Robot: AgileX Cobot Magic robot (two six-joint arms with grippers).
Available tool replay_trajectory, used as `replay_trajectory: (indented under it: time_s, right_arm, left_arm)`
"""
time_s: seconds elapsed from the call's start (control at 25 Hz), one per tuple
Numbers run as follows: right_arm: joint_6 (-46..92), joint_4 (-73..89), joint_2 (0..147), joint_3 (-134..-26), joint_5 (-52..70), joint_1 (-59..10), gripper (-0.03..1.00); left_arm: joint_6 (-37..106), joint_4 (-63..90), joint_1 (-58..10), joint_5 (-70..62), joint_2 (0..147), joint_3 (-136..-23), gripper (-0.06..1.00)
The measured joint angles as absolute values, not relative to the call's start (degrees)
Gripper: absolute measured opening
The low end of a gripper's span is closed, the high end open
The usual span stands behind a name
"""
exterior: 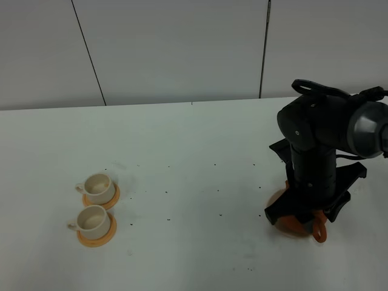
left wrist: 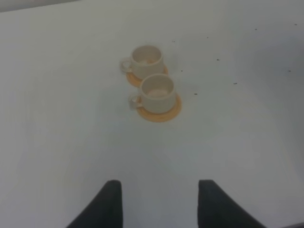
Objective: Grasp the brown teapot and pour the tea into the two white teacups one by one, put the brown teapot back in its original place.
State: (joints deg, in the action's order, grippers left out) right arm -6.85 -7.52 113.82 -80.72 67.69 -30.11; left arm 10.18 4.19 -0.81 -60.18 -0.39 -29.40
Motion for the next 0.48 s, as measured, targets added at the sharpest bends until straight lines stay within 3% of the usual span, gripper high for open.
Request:
replay_trajectory:
  time_s: [0.48]
  right_arm:
    - [-6.0,-8.3,114.3,-80.7,67.0,-30.1,0.34]
  left_arm:
    - [10.2,4.2,-0.8,-60.2,-0.4,-29.4,0.43]
